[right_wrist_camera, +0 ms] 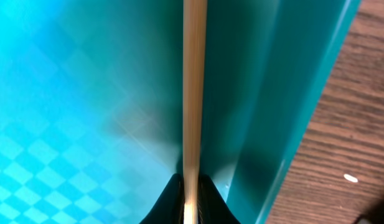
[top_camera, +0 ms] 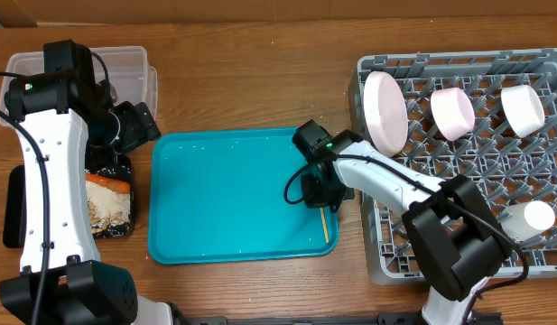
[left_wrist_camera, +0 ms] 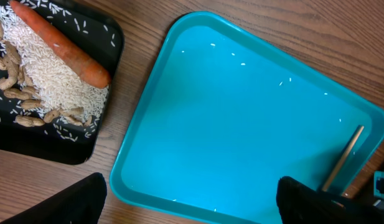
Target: Sort waste into correct bins and load items into the dishwasher
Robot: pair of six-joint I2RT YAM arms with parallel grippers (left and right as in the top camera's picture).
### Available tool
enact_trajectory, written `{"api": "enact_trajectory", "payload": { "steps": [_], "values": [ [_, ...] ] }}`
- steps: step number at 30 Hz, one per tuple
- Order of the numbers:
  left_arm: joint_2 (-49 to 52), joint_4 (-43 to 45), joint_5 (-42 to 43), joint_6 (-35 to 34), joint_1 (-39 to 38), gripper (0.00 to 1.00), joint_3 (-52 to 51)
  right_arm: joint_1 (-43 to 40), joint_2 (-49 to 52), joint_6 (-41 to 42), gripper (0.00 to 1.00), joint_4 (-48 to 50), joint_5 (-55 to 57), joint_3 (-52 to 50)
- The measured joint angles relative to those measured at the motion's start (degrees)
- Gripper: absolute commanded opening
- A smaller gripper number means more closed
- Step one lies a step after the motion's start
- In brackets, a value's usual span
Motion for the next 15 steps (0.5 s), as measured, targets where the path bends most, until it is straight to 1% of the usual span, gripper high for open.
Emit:
{"api": "enact_trajectory", "payload": {
  "steps": [4,11,15],
  "values": [
    [0.0,0.0,-0.02,0.0,0.0,0.89,0.0,0.0,-3.85,0.24,0.05,-3.19,-0.31,0.81],
    [0.0,0.02,-0.02,0.0,0.0,0.89,0.0,-0.02,-21.14,-0.48,0.05,-12.48,1.25,3.08],
    [0.0,0.02,-0.02,0.0,0.0,0.89,0.0,-0.37,-26.64,-1.2,0.06,-19.8,5.27,3.21]
  ]
}}
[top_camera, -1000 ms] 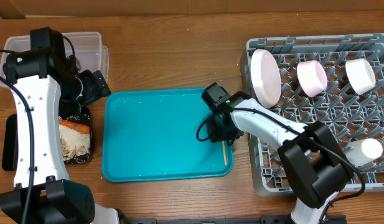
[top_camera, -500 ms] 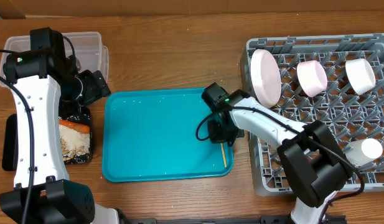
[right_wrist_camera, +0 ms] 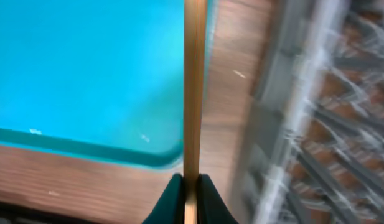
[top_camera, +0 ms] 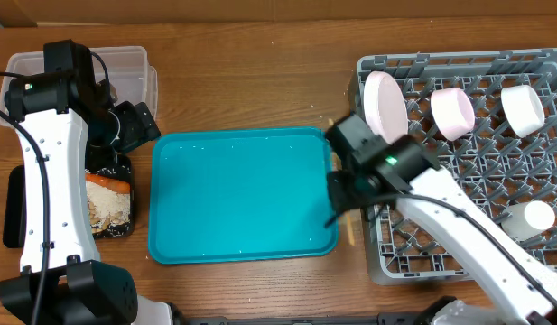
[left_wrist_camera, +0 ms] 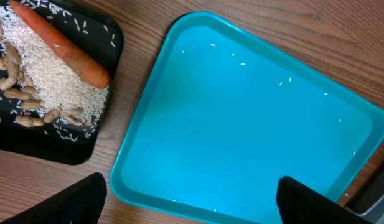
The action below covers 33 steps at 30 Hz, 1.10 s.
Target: Sort waste into correct bins and load items into the dishwasher
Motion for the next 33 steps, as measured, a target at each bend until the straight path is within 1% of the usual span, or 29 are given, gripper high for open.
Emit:
{"api": "enact_trajectory", "payload": {
  "steps": [2,5,15,19,20,22,23,33],
  "values": [
    [0.0,-0.02,0.02,0.02,0.0,0.89,0.0,-0.76,-0.28,-0.39,0.06,-2.82,2.58,0.0],
    [0.0,-0.04,0.02,0.02,0.0,0.89,0.0,-2.78,-0.11,-2.27,0.06,-3.61,5.62,-0.63],
    [0.0,-0.26,0.0,0.0,0.0,0.89,0.0,-10.47,-0.09,-5.35,0.07,0.13,8.52,-7.32],
    [0.0,-0.26,0.02,0.02,0.0,0.89,0.0,-10.64,-0.09,-5.97,0.17,1.55,8.44,-8.15],
    [0.0,-0.26,0.0,0.02,0.0,0.89,0.0,-10.64,-0.09,-6.01,0.22,2.05,8.46,-8.39],
    [0.0,-0.26,0.0,0.0,0.0,0.89,0.0,-10.64,-0.09,-6.01,0.36,2.78,8.52,-8.92],
    [0.0,-0.26,0.02,0.0,0.0,0.89,0.0,-10.64,-0.09,-5.92,0.39,2.91,8.44,-9.29],
    [0.0,-0.26,0.0,0.0,0.0,0.89,0.0,-10.64,-0.04,-6.05,0.38,2.38,7.48,-9.53]
  ]
}}
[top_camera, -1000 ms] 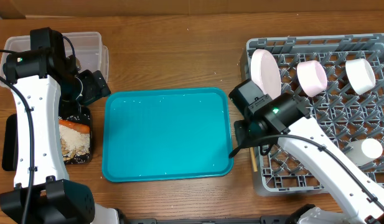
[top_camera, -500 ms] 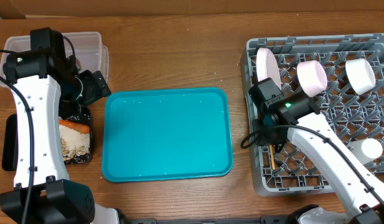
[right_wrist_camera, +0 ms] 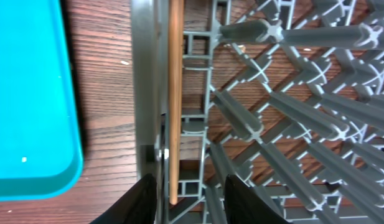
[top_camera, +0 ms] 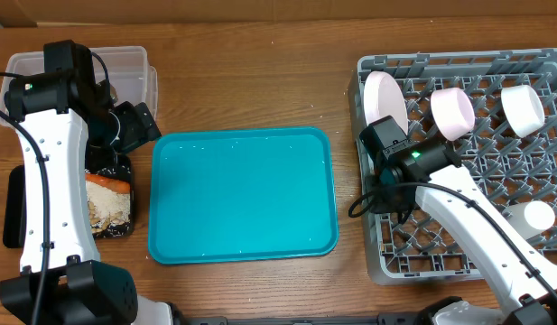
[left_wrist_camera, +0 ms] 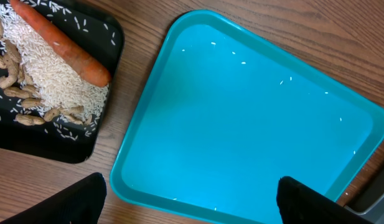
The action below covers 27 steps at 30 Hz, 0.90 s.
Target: Sort waste into correct bins and load items into the dishwasher
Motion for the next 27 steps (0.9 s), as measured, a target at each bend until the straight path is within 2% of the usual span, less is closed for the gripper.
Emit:
{"api": "enact_trajectory", "payload": {
  "steps": [2,5,7,8,11,14,16,21,27],
  "values": [
    [0.0,0.0,0.02,0.0,0.0,0.89,0.0,0.0,-0.02,0.15,0.41,0.04,-0.96,0.7],
    [0.0,-0.28,-0.02,0.11,-0.13,0.9,0.0,0.0,-0.48,1.03,0.66,2.23,-2.01,4.13],
    [0.0,-0.26,-0.13,0.79,-0.68,0.93,0.0,-0.2,-1.4,0.98,0.87,4.96,-2.91,6.86],
    [0.0,-0.26,-0.15,1.36,-1.16,0.94,0.0,-0.39,-2.21,1.38,0.9,7.13,-3.65,8.66],
    [0.0,-0.15,-0.2,2.93,-3.96,1.0,0.0,-1.55,-4.11,1.44,0.93,12.33,-6.21,12.9],
    [0.0,0.26,-0.28,5.35,-8.44,1.0,0.0,-4.37,-4.92,0.85,1.0,16.46,-10.69,14.78],
    [0.0,0.13,-0.22,7.02,-11.39,1.0,0.0,-6.78,-4.83,0.63,1.0,16.72,-13.62,14.88],
    [0.0,-5.09,-0.13,9.57,-17.09,1.0,0.0,-15.39,-3.89,0.15,1.0,10.47,-20.22,14.88],
    [0.0,-12.13,-0.17,9.7,-17.35,1.0,0.0,-22.08,-3.8,-1.25,1.0,-1.64,-22.08,14.86]
  ]
}}
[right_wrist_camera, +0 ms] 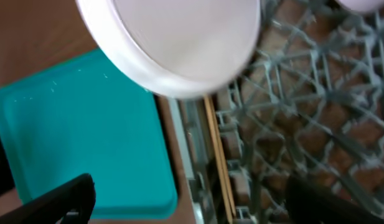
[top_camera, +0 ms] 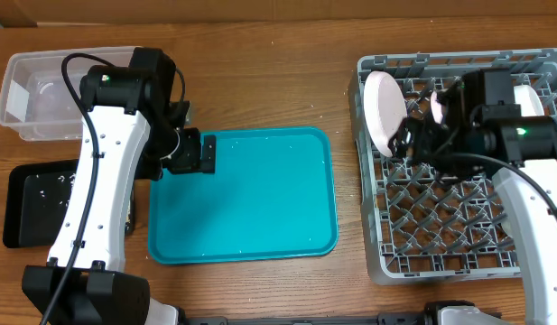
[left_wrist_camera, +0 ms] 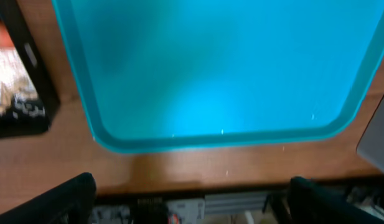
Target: Sort waste into correct bins and load items into the dishwasher
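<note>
A pair of wooden chopsticks (right_wrist_camera: 218, 155) lies along the left edge of the grey dish rack (top_camera: 459, 244), just below the white plate (right_wrist_camera: 179, 43) standing in it. My right gripper (right_wrist_camera: 192, 211) hangs open above that corner with nothing between its fingers; from overhead the right gripper (top_camera: 421, 140) sits beside the plate (top_camera: 384, 110). My left gripper (top_camera: 192, 155) is open and empty over the left edge of the teal tray (top_camera: 251, 199). In the left wrist view the teal tray (left_wrist_camera: 210, 62) fills the frame.
A black tray (top_camera: 34, 203) with rice stands left of the teal tray, partly under my left arm. A clear plastic bin (top_camera: 43, 95) is at the back left. A pink cup (top_camera: 438, 104) shows behind my right arm in the rack.
My right gripper has left the rack's left edge, now higher near the plate and wide open, the chopstick left lying in the rack. My left arm moved from the clear bin to the teal tray's left edge.
My right gripper was shut on a chopstick at the teal tray's right edge. Then it held the stick between tray and rack. Then the stick lay along the rack's left edge between parted jaws. Now the gripper is clear of it and the left arm has shifted.
</note>
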Robot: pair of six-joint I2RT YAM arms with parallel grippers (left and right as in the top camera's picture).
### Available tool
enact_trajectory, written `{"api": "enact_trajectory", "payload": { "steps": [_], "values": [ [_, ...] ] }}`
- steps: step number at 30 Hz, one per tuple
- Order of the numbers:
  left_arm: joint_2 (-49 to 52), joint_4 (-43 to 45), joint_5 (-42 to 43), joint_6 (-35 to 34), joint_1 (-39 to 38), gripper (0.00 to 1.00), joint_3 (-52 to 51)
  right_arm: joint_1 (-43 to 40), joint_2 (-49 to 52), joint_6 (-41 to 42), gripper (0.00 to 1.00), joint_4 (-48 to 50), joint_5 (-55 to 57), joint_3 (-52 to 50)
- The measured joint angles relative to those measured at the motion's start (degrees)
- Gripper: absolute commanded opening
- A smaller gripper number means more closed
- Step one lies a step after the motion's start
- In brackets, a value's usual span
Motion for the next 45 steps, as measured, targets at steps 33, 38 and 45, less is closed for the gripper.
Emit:
{"api": "enact_trajectory", "payload": {
  "steps": [33,38,45],
  "values": [
    [-46.25,32.33,-6.29,-5.25,0.0,1.0,-36.59,-0.22,-39.98,5.97,1.0,15.89,13.33,-31.47],
    [-45.22,32.33,-6.43,-5.25,0.0,1.0,-36.65,-0.22,-39.19,5.97,1.0,15.87,13.33,-31.47],
    [-43.47,32.35,-6.43,-5.25,0.0,1.0,-36.76,-0.22,-38.91,5.97,1.0,15.67,13.33,-31.47]
  ]
}}
